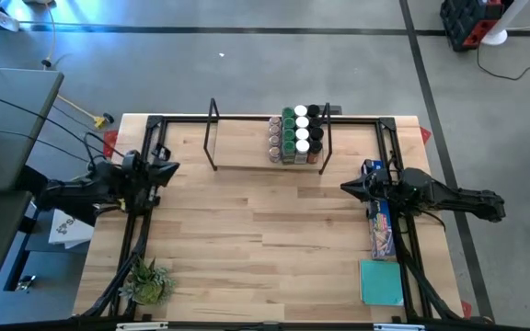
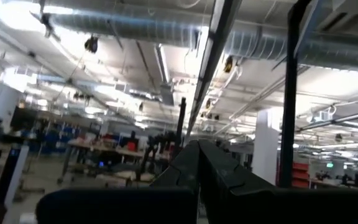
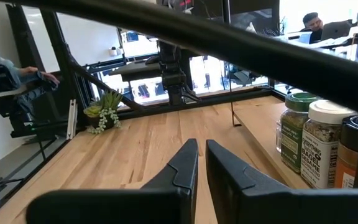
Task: Shelf spices
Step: Return to Home Position
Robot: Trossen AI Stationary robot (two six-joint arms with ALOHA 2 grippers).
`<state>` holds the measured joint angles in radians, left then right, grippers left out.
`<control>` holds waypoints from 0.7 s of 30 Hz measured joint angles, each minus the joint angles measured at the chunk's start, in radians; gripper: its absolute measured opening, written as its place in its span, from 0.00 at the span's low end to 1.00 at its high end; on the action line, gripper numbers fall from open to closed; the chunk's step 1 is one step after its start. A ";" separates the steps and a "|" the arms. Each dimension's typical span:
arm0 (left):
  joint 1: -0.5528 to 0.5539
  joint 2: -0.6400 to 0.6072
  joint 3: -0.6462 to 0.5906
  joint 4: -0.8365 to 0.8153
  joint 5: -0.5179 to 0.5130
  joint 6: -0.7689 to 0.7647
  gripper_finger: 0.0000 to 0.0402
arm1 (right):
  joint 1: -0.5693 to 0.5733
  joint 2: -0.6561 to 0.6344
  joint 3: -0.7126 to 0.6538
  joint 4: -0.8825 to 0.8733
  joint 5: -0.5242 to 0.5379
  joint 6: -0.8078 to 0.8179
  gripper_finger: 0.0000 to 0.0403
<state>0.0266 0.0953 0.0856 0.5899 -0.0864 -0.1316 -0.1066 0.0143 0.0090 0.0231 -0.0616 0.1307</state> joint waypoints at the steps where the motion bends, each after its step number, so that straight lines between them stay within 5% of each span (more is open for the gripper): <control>1: 0.003 -0.014 -0.020 -0.009 -0.001 -0.018 0.00 | 0.000 0.000 0.000 0.000 0.000 0.000 0.06; 15: 0.022 -0.092 -0.074 -0.524 0.023 -0.112 0.00 | 0.000 0.000 0.000 -0.002 0.001 0.000 0.06; 21: -0.041 -0.092 -0.074 -0.575 0.138 0.150 0.00 | 0.000 0.000 0.000 -0.002 0.001 0.000 0.06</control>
<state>-0.0141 0.0034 0.0120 0.0144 0.0518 0.0181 -0.1066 0.0147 0.0093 0.0208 -0.0608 0.1304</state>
